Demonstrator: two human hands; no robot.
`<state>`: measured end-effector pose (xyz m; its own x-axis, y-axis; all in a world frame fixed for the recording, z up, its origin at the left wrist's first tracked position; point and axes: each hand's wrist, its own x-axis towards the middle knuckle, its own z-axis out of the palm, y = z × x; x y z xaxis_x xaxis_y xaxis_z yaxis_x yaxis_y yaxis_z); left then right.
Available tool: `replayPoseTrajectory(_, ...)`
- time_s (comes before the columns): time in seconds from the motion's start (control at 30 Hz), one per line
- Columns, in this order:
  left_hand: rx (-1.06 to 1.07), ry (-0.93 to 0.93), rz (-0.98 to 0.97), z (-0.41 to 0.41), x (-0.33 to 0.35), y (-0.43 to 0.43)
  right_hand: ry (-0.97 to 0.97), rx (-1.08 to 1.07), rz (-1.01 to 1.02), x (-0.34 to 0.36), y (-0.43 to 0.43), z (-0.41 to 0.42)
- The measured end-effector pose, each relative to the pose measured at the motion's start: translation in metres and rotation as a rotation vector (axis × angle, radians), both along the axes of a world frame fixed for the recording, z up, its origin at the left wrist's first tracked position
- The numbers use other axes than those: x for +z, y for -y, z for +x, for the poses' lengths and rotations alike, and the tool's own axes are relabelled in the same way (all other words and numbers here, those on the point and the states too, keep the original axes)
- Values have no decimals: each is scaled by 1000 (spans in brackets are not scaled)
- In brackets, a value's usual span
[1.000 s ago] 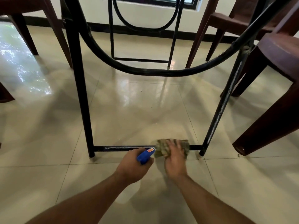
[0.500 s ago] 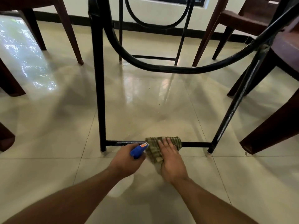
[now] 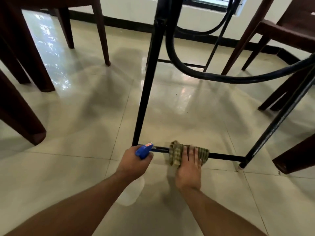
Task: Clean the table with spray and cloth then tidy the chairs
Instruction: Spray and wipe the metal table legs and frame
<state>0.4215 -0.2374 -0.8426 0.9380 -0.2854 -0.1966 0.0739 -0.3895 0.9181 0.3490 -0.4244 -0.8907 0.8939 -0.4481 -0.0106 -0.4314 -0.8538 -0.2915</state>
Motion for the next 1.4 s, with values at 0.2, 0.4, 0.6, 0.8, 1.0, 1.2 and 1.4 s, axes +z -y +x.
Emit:
replayPoseTrajectory(0.2,38,18,-10,8,-6,-13,-11,437,-33,-13,-58,33)
replayPoseTrajectory(0.4,67,-44,-48,10,-5,-37,-1,495,-146,-14,-18,27)
replayPoseTrajectory(0.6,105,-26,67,16,-23,-69,79,307,-16,-20,-102,47)
replayPoseTrajectory(0.8,48,-57,98,6,-25,-53,-31,834,-469,-15,-20,30)
replayPoseTrajectory(1.0,-119,-32,86,-2,-4,30,4,332,102,25,87,-37)
replayPoseTrajectory(1.2,-253,-77,31,-54,17,144,444,-611,1144,29,155,-119)
replayPoseTrajectory(1.4,-286,-130,-20,-112,18,222,560,-1044,1515,30,235,-151)
